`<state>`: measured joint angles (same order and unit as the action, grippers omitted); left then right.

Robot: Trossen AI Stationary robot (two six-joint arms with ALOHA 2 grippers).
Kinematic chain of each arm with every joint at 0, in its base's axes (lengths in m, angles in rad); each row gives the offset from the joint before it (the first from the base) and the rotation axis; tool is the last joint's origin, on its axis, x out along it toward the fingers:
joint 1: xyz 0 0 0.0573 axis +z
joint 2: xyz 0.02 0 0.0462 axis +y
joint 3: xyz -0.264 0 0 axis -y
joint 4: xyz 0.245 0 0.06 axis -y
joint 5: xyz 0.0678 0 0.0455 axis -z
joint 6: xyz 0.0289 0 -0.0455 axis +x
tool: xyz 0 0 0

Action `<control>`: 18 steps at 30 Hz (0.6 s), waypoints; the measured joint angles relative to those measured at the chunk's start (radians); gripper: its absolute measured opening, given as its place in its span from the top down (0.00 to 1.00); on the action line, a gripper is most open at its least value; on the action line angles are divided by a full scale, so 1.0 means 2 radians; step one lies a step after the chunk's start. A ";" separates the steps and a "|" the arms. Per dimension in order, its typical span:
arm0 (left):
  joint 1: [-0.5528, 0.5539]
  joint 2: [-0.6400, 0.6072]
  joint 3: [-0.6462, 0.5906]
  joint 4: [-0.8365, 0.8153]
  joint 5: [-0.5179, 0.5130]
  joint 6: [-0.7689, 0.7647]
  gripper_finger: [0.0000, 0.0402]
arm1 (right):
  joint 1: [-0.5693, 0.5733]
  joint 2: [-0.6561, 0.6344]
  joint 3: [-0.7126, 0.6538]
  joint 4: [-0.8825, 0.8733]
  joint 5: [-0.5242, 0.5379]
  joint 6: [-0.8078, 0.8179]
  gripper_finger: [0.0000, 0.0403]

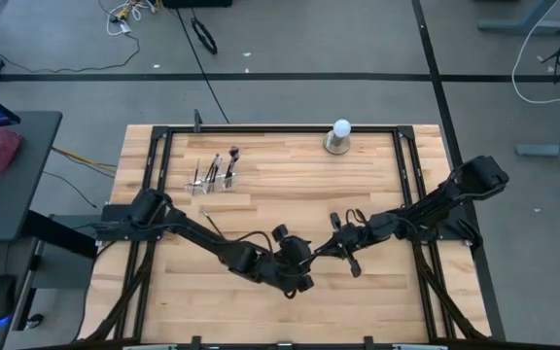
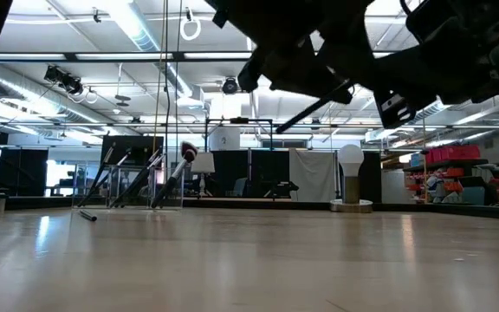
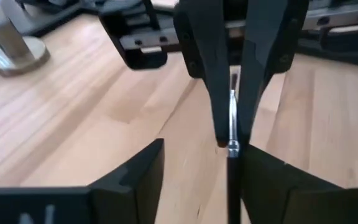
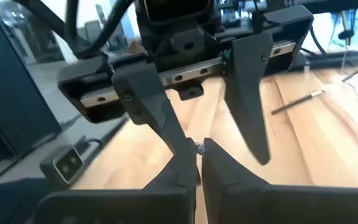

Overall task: Put items in baskets/containers
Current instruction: Put the black eyeshadow brush into the left section of the transparent organizer

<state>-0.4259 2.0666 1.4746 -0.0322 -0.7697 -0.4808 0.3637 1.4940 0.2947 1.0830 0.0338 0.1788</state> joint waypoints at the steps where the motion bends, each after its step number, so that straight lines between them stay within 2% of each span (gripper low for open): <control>1: 0.001 0.000 0.000 -0.006 0.005 -0.003 0.55 | 0.000 0.000 0.002 -0.007 0.001 -0.001 0.99; 5: 0.002 0.000 0.000 -0.023 0.021 -0.016 0.68 | 0.000 0.000 0.004 -0.024 0.009 -0.002 0.99; 11: 0.002 0.000 0.000 -0.041 0.050 -0.029 0.93 | 0.000 0.000 0.004 -0.033 0.016 -0.002 0.97; 14: 0.002 0.000 0.001 -0.049 0.052 -0.029 0.95 | -0.002 -0.003 0.004 -0.042 0.017 -0.004 0.92; 18: -0.009 -0.003 0.000 -0.108 0.027 -0.044 0.95 | -0.005 -0.046 0.003 -0.116 0.015 -0.022 0.82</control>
<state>-0.4446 2.0597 1.4744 -0.2482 -0.7162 -0.5679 0.3546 1.4016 0.3016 0.8505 0.0628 0.1338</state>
